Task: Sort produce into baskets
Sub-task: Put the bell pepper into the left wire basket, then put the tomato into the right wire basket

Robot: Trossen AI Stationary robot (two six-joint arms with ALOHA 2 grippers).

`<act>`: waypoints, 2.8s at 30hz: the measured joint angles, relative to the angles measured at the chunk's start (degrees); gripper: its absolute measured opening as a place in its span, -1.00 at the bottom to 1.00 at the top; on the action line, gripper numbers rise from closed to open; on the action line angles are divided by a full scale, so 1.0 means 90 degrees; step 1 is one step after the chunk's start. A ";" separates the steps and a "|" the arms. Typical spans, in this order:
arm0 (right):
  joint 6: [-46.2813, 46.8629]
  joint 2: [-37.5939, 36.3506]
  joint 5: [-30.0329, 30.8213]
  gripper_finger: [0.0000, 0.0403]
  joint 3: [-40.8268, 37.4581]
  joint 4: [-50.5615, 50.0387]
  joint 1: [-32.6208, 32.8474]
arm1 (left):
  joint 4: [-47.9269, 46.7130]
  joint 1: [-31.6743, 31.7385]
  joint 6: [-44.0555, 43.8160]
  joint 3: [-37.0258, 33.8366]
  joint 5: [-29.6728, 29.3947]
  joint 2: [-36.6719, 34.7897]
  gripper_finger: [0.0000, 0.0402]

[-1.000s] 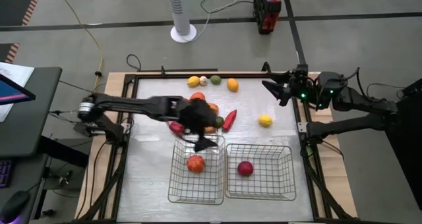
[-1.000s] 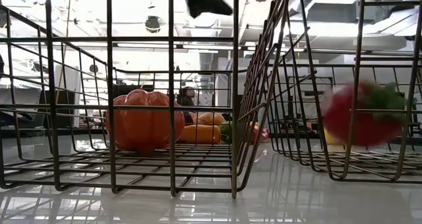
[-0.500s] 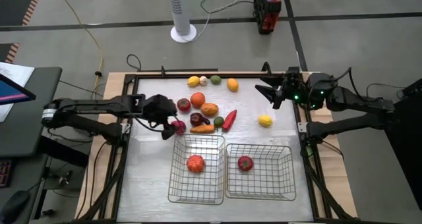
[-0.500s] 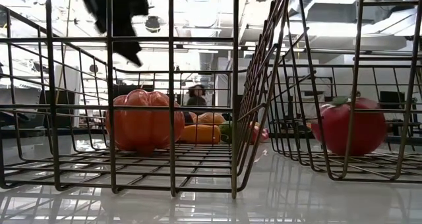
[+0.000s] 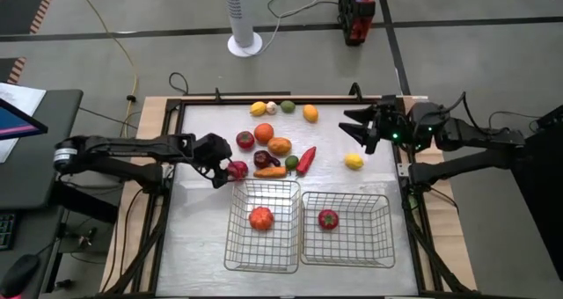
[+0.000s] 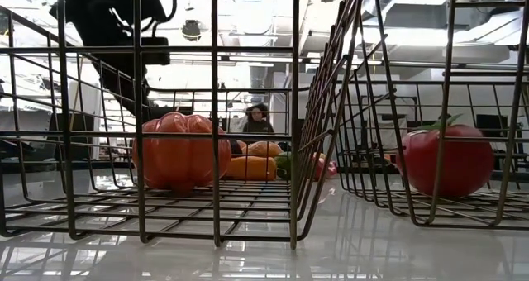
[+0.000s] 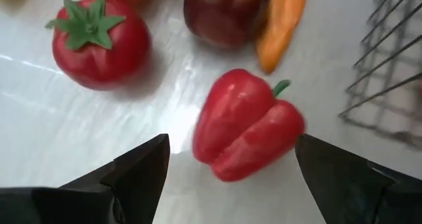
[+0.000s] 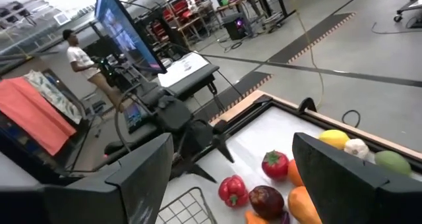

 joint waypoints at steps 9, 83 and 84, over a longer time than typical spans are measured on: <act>0.0155 0.0000 0.0002 0.69 0.0000 0.0185 0.0058 | 0.0037 0.0023 0.1641 0.0019 0.0372 0.0723 0.56; -0.0008 0.0000 0.0183 0.69 0.0000 0.0180 0.0053 | -0.0149 -0.0681 -0.1483 0.1755 0.1962 0.0073 0.77; -0.0007 0.0000 0.0182 0.69 0.0000 0.0180 0.0053 | -0.0240 -0.0596 -0.1476 0.1755 0.1873 0.0073 0.77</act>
